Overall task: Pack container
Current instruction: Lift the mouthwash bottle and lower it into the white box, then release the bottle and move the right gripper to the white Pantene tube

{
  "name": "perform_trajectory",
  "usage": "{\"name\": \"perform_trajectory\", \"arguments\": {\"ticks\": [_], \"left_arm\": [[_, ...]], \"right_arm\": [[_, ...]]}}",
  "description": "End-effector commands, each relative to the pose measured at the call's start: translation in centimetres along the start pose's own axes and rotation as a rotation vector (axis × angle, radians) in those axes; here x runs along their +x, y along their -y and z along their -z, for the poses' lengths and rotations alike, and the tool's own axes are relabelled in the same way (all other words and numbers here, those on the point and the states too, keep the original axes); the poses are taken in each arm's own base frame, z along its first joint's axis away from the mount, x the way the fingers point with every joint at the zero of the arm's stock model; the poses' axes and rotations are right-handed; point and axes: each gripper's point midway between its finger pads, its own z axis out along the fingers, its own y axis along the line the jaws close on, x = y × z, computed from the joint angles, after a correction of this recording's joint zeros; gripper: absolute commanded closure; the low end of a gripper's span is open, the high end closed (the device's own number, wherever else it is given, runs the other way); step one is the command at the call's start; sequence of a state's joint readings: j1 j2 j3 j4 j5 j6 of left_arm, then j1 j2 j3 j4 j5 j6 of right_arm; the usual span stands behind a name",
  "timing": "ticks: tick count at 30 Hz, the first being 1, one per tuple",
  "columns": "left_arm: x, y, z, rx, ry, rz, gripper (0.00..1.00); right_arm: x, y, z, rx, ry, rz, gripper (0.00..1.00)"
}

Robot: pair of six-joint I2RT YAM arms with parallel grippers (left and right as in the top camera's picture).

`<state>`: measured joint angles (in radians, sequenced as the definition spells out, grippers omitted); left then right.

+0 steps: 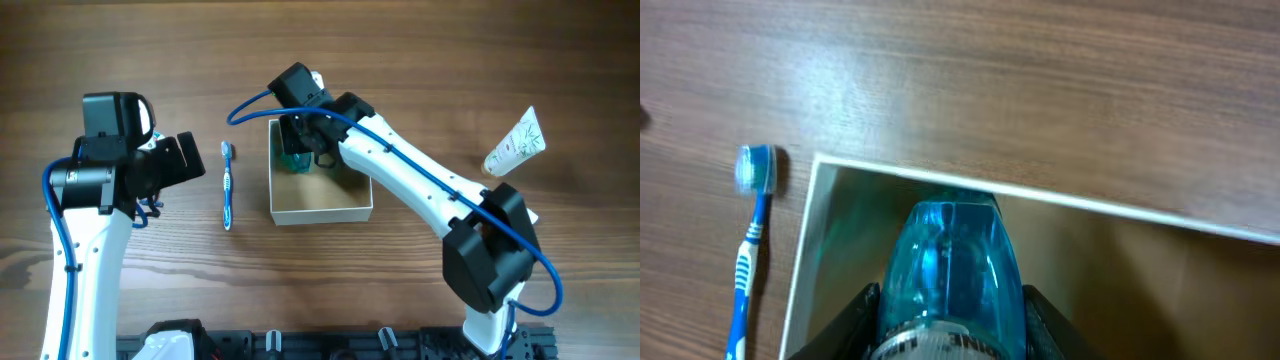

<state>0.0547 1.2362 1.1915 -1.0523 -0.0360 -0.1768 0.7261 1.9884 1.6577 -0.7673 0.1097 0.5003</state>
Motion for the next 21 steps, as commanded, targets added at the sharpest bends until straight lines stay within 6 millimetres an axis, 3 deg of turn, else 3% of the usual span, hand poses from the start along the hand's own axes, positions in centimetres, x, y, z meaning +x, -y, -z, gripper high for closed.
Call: {"name": "perform_trajectory", "arguments": {"ticks": [1, 3, 5, 9, 12, 15, 18, 21], "left_arm": [[-0.5, 0.0, 0.4, 0.008, 0.009, -0.006, 0.00], [-0.5, 0.0, 0.4, 0.008, 0.009, -0.006, 0.00], [-0.5, 0.0, 0.4, 0.008, 0.009, -0.006, 0.00], [-0.5, 0.0, 0.4, 0.008, 0.009, -0.006, 0.00], [-0.5, 0.0, 0.4, 0.008, 0.009, -0.006, 0.00], [-0.5, 0.0, 0.4, 0.008, 0.009, -0.006, 0.00], [-0.5, 0.0, 0.4, 0.008, 0.009, -0.006, 0.00], [-0.4, 0.0, 0.4, 0.007, 0.007, -0.006, 0.00]], "right_arm": [[-0.4, -0.6, -0.2, 0.005, 0.022, 0.022, 0.83], [-0.5, -0.9, -0.1, -0.005, 0.026, 0.046, 0.62], [-0.5, -1.3, -0.1, -0.018, 0.025, 0.071, 0.48], [0.1, -2.6, 0.4, -0.062, 0.013, 0.132, 0.42], [-0.1, -3.2, 2.0, -0.080, 0.031, 0.146, 0.35], [-0.9, -3.4, 4.8, -0.103, 0.077, 0.143, 0.33], [-2.4, -2.2, 8.6, -0.083, 0.159, 0.115, 0.29], [-4.6, 2.1, 13.7, 0.032, 0.285, -0.016, 0.17]]}}
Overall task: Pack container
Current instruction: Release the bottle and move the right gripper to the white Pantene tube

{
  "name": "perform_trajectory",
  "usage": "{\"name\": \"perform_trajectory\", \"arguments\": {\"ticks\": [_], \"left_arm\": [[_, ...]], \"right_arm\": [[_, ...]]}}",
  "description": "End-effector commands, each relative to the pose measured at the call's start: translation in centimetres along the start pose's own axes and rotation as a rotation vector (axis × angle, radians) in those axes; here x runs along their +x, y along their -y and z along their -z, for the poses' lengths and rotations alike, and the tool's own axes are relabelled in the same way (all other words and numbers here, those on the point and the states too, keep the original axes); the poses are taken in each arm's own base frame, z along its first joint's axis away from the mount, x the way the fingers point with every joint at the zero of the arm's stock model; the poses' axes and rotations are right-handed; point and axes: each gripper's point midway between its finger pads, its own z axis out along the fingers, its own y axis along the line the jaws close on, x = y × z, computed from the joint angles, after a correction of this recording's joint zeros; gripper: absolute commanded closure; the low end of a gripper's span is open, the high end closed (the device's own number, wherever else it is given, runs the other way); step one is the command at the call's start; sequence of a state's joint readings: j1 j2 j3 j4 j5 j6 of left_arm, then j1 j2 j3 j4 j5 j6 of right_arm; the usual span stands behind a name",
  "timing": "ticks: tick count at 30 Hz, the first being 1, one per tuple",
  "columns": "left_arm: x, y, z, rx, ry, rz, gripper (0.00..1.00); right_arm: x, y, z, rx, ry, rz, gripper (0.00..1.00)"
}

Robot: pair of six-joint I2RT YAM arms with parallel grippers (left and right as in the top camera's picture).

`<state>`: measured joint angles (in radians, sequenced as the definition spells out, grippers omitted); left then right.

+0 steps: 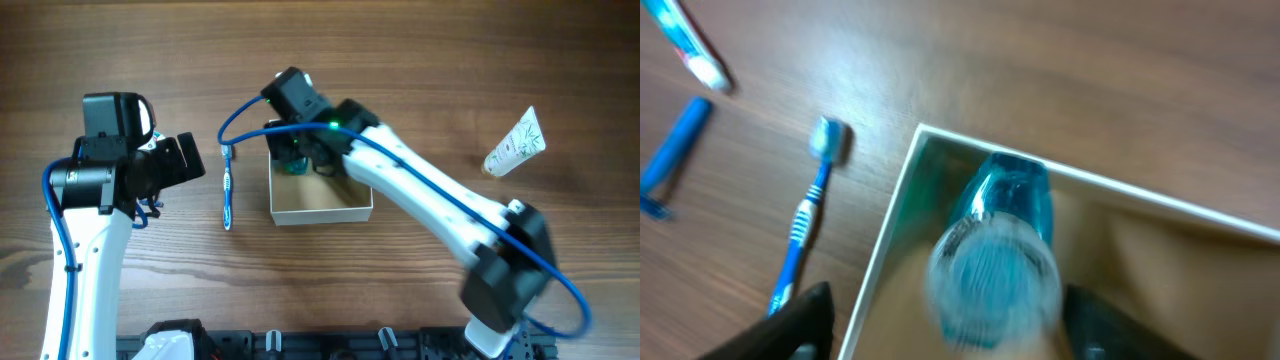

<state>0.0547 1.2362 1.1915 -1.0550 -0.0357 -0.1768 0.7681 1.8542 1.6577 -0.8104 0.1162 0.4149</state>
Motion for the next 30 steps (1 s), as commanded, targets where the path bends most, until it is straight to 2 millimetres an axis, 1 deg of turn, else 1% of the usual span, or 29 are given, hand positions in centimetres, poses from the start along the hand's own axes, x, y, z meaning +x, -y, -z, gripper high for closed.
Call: {"name": "perform_trajectory", "arguments": {"ticks": [1, 2, 3, 4, 6, 10, 12, 13, 15, 17, 18, 20, 22, 24, 30], "left_arm": [[-0.4, 0.0, 0.4, 0.007, 0.008, -0.006, 0.00], [-0.4, 0.0, 0.4, 0.007, 0.006, -0.006, 0.00], [-0.4, 0.0, 0.4, 0.006, 0.005, -0.006, 0.00], [-0.3, 0.0, 0.4, 0.006, 0.003, -0.006, 0.00], [-0.3, 0.0, 0.4, 0.006, 0.002, -0.006, 0.00], [-0.3, 0.0, 0.4, 0.006, 0.002, -0.006, 0.00], [-0.3, 0.0, 0.4, 0.006, 0.004, -0.006, 0.00], [-0.4, 0.0, 0.4, 0.007, 0.006, -0.006, 0.00], [-0.4, 0.0, 0.4, 0.007, 0.008, -0.006, 0.00], [-0.5, 0.0, 0.4, 0.007, 0.009, -0.006, 0.00], [-0.5, 0.0, 0.4, 0.008, 0.010, -0.006, 0.00], [-0.5, 0.0, 0.4, 0.008, 0.011, -0.006, 0.00], [-0.5, 0.0, 0.4, 0.008, 0.011, -0.006, 0.00], [-0.5, 0.0, 0.4, 0.008, 0.010, -0.006, 0.00], [-0.5, 0.0, 0.4, 0.008, 0.010, -0.006, 0.00]], "right_arm": [[-4.4, 5.2, 9.0, 0.131, 0.232, -0.138, 0.15], [-4.8, 6.9, 10.7, 0.170, 0.264, -0.167, 0.13], [-5.0, 9.1, 12.8, 0.211, 0.293, -0.200, 0.08], [-4.6, 12.5, 15.6, 0.268, 0.313, -0.246, 0.04], [-3.5, 16.1, 18.2, 0.327, 0.313, -0.308, 0.01], [-0.4, 23.8, 23.1, 0.469, 0.310, -0.467, 0.00], [0.8, 26.7, 24.4, 0.494, 0.283, -0.450, 0.00], [1.3, 27.8, 24.6, 0.488, 0.259, -0.434, 0.00], [2.4, 29.5, 24.4, 0.462, 0.201, -0.400, 0.00], [3.7, 31.2, 24.0, 0.473, 0.147, -0.395, 0.00], [4.7, 32.5, 23.5, 0.494, 0.109, -0.407, 0.00], [6.0, 34.0, 22.3, 0.501, 0.052, -0.409, 0.00], [6.9, 34.8, 20.8, 0.481, 0.002, -0.404, 0.00], [8.0, 35.4, 18.8, 0.456, -0.047, -0.414, 0.00], [9.8, 36.3, 14.5, 0.426, -0.129, -0.426, 0.01]]}}
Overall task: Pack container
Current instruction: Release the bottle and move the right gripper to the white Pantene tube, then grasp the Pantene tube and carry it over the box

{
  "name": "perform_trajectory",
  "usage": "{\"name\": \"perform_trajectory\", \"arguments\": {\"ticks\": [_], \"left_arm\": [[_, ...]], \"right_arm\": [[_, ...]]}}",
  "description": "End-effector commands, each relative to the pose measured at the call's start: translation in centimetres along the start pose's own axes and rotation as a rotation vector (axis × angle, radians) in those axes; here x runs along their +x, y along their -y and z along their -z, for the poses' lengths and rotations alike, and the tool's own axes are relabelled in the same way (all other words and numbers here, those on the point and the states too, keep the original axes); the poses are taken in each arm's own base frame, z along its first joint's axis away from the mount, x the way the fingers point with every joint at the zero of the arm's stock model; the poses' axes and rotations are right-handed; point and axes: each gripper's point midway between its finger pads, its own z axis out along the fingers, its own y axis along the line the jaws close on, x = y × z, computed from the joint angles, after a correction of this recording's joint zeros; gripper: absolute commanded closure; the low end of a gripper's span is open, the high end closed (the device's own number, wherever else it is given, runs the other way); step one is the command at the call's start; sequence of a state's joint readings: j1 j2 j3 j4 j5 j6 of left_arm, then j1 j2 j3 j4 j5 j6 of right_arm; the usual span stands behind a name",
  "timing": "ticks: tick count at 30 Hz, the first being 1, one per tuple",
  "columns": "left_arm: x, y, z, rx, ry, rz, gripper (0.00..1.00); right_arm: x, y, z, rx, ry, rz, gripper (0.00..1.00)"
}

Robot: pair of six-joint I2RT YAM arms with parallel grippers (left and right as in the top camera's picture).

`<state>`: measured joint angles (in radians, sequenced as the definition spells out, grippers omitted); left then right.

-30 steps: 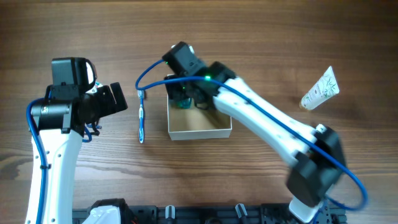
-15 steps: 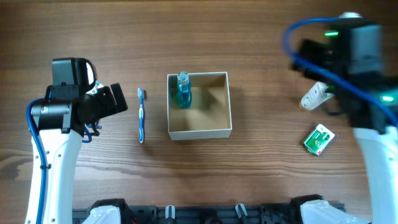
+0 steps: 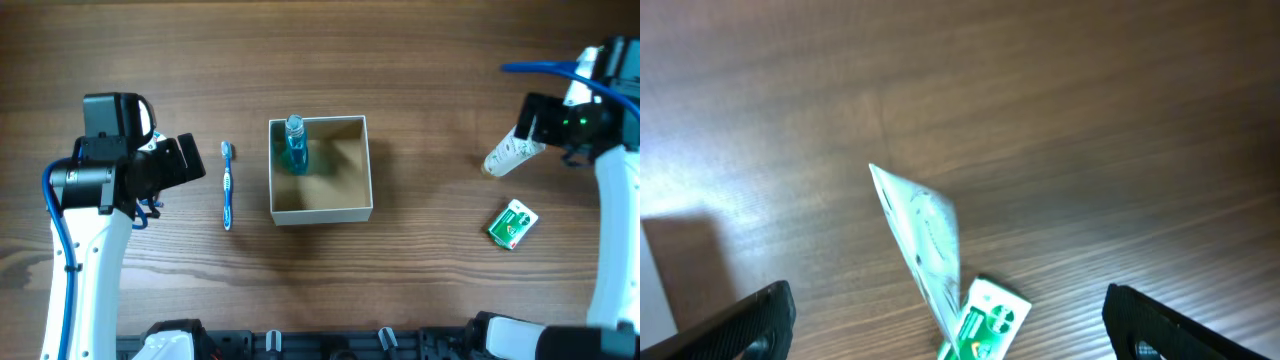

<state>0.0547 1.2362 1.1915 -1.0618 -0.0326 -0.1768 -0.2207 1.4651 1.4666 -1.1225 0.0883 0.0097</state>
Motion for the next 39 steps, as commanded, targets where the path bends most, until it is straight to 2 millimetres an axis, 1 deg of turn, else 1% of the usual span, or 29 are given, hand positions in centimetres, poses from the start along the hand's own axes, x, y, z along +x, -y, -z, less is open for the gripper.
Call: {"name": "perform_trajectory", "arguments": {"ticks": [1, 3, 6, 10, 12, 14, 16, 17, 18, 21, 23, 26, 29, 31, 32, 33, 35, 38, 39], "left_arm": [[-0.7, 0.0, 0.4, 0.006, 0.017, -0.006, 0.00], [-0.7, 0.0, 0.4, 0.006, 0.017, -0.006, 0.00], [-0.7, 0.0, 0.4, 0.006, 0.017, -0.005, 0.00], [-0.7, 0.0, 0.4, 0.007, 0.017, -0.005, 0.00], [-0.6, 0.0, 0.4, 0.007, 0.016, -0.006, 0.00], [-0.6, 0.0, 0.4, 0.006, 0.016, -0.005, 0.00], [-0.6, 0.0, 0.4, 0.006, 0.016, -0.005, 0.00], [-0.6, 0.0, 0.4, 0.006, 0.016, -0.005, 0.00], [-0.6, 0.0, 0.4, 0.006, 0.016, -0.005, 0.00], [-0.6, 0.0, 0.4, 0.006, 0.016, -0.005, 0.00], [-0.6, 0.0, 0.4, 0.006, 0.016, -0.005, 0.00], [-0.6, 0.0, 0.4, 0.006, 0.016, -0.005, 0.00], [-0.6, 0.0, 0.4, 0.006, 0.016, -0.006, 0.00], [-0.6, 0.0, 0.4, 0.006, 0.016, -0.005, 0.00], [-0.6, 0.0, 0.4, 0.006, 0.016, -0.006, 0.00], [-0.6, 0.0, 0.4, 0.006, 0.016, -0.005, 0.00], [-0.6, 0.0, 0.4, 0.007, 0.016, -0.006, 0.00], [-0.6, 0.0, 0.4, 0.006, 0.016, -0.006, 0.00], [-0.6, 0.0, 0.4, 0.006, 0.016, -0.005, 0.00]], "right_arm": [[0.9, -0.8, -2.5, -0.037, -0.050, 0.038, 0.00], [1.0, -0.9, -3.7, -0.042, -0.066, 0.040, 0.00], [1.0, -1.9, -5.2, -0.091, -0.087, 0.067, 0.00], [0.6, -2.1, -7.1, -0.091, -0.102, 0.065, 0.01], [0.7, -2.1, -7.8, -0.092, -0.118, 0.068, 0.03], [1.1, -2.2, -8.5, -0.093, -0.141, 0.068, 0.08], [1.5, -2.2, -8.8, -0.093, -0.162, 0.067, 0.15], [1.7, -2.3, -9.0, -0.093, -0.175, 0.068, 0.24], [1.8, -2.3, -9.0, -0.094, -0.179, 0.067, 0.30], [1.8, -2.3, -9.0, -0.094, -0.181, 0.066, 0.36], [1.8, -2.3, -9.0, -0.094, -0.181, 0.065, 0.44], [1.9, -2.3, -9.0, -0.094, -0.182, 0.066, 0.61], [1.9, -2.3, -9.0, -0.094, -0.183, 0.066, 0.74], [1.9, -2.3, -9.0, -0.094, -0.182, 0.065, 0.76], [1.9, -2.3, -9.0, -0.094, -0.183, 0.066, 0.78], [1.9, -2.3, -9.0, -0.094, -0.182, 0.066, 0.81], [1.9, -2.3, -9.0, -0.094, -0.182, 0.065, 0.83], [1.8, -2.3, -9.0, -0.094, -0.182, 0.064, 0.94], [1.8, -2.3, -9.0, -0.093, -0.182, 0.057, 0.96]]}}
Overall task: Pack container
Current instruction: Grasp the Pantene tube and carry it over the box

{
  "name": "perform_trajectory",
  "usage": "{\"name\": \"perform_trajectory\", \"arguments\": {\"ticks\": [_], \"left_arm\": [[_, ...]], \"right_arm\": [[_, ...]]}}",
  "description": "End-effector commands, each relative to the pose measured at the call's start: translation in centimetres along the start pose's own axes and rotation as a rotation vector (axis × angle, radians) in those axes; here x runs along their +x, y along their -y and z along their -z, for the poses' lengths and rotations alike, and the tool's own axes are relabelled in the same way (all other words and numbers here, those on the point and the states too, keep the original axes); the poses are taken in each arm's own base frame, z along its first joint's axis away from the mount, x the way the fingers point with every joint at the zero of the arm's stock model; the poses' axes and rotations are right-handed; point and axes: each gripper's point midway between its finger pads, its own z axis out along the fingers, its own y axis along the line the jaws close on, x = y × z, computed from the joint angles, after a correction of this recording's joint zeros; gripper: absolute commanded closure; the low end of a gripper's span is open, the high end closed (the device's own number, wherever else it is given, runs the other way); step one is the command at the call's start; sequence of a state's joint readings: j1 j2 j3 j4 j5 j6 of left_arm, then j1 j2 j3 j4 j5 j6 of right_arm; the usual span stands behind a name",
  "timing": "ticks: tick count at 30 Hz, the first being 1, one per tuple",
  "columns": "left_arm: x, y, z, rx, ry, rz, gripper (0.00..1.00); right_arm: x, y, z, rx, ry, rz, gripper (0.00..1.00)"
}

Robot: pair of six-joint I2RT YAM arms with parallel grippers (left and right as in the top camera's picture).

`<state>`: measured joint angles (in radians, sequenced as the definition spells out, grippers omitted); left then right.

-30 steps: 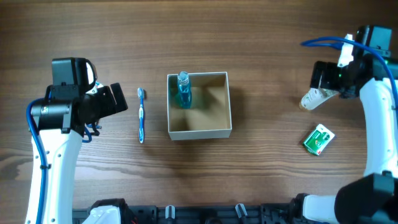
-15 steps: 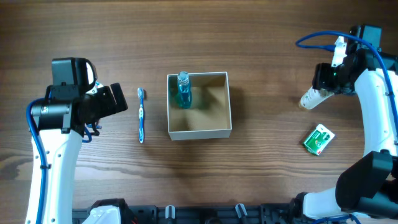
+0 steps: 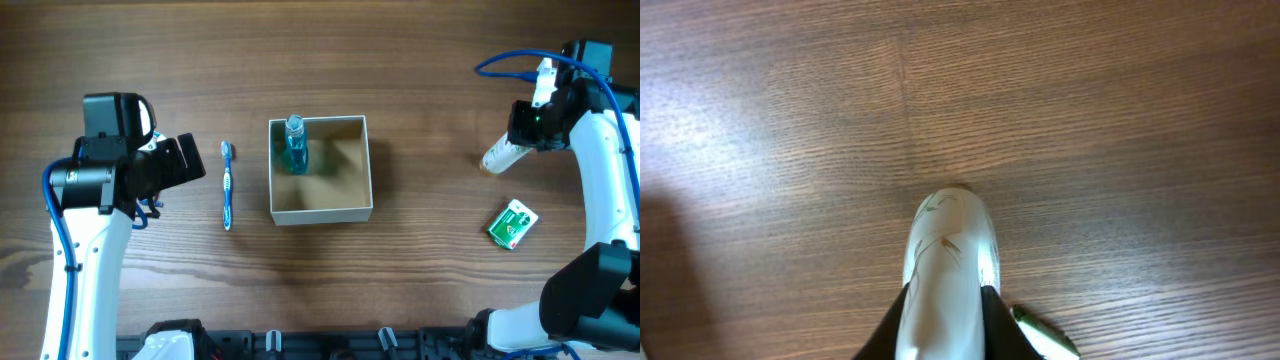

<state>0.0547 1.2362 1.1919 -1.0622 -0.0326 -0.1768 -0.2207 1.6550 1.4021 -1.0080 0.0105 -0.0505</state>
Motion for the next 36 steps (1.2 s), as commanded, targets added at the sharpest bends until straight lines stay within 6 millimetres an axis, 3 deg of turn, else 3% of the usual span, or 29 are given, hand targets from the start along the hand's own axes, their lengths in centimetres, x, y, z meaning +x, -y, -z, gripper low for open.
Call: {"name": "perform_trajectory", "arguments": {"ticks": [1, 8, 11, 16, 22, 29, 32, 36], "left_arm": [[-0.6, 0.0, 0.4, 0.006, 0.016, -0.006, 0.00], [-0.5, 0.0, 0.4, 0.005, 0.010, -0.005, 0.00], [-0.5, 0.0, 0.4, 0.005, 0.009, -0.005, 0.00], [-0.5, 0.0, 0.4, 0.005, 0.009, -0.005, 0.00], [-0.4, 0.3, 0.4, 0.020, 0.006, -0.006, 0.00], [-0.3, 0.5, 0.4, 0.034, 0.002, -0.006, 0.00], [-0.3, 0.5, 0.4, 0.034, 0.002, -0.006, 0.00], [-0.4, 0.5, 0.4, 0.033, 0.003, -0.006, 0.00]], "right_arm": [[0.6, -0.2, -1.3, -0.014, -0.043, -0.015, 0.96], [0.1, -0.2, -0.2, -0.012, -0.008, -0.077, 0.96], [-0.5, -0.3, 2.0, -0.020, 0.040, -0.105, 0.96], [-0.9, -1.6, 8.2, -0.037, 0.141, -0.070, 0.96], [0.1, -6.4, 14.9, -0.119, 0.271, 0.035, 0.96], [1.4, -15.5, 21.6, -0.300, 0.421, 0.232, 0.96], [1.9, -18.9, 22.1, -0.331, 0.426, 0.270, 0.96], [2.9, -22.9, 20.1, -0.338, 0.359, 0.313, 0.96]]}}
